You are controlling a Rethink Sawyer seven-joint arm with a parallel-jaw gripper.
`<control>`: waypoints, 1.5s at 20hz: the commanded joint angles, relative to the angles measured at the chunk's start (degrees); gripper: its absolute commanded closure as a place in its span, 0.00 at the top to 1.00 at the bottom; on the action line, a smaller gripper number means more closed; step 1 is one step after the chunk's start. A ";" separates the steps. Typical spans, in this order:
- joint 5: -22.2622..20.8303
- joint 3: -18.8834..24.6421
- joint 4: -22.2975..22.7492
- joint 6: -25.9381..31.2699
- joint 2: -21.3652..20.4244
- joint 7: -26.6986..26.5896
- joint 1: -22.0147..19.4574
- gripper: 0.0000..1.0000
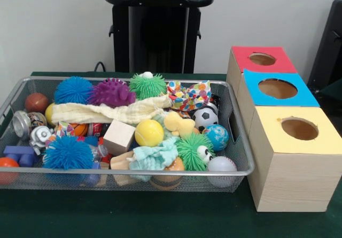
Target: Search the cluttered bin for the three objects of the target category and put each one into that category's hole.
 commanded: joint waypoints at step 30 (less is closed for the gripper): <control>48.43 -17.80 4.00 16.03 30.55 -27.60 30.47 1.00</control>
